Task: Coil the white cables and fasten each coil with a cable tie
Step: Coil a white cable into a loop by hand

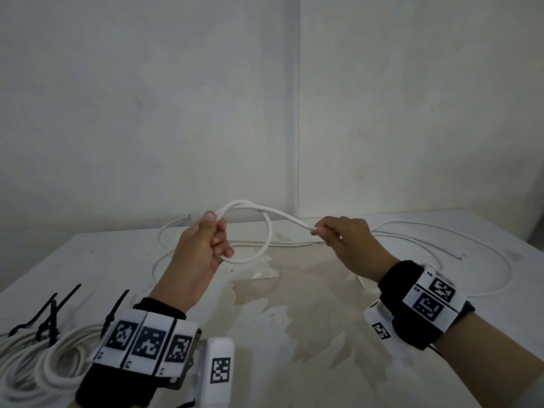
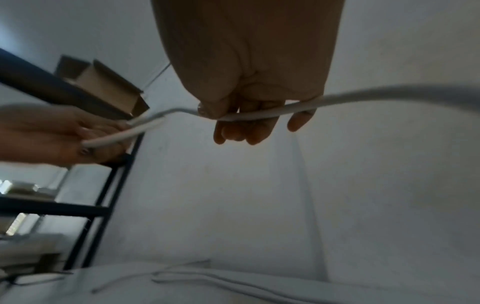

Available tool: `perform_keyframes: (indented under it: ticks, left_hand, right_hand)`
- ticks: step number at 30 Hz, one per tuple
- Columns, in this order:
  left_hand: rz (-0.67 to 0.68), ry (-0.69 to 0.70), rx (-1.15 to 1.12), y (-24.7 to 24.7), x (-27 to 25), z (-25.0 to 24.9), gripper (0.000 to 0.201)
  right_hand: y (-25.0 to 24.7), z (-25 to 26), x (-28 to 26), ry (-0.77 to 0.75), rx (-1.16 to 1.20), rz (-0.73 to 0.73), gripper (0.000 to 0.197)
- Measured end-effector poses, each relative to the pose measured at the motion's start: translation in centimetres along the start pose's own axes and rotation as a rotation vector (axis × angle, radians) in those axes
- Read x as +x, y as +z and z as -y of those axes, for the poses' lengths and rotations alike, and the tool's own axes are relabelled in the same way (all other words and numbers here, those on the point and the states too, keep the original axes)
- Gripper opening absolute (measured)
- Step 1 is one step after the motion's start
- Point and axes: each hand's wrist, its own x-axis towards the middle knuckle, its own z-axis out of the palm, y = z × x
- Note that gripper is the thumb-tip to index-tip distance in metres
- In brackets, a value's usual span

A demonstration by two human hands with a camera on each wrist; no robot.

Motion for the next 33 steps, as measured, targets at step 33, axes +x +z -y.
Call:
perform_keyframes:
  ticks: [33]
  left_hand:
    - [-0.330,0.272,0.204,-1.5,1.9,0.2,0.036]
  right_hand:
    - [3.8,1.8,1.4,0.007,-0.129,0.257,0.026]
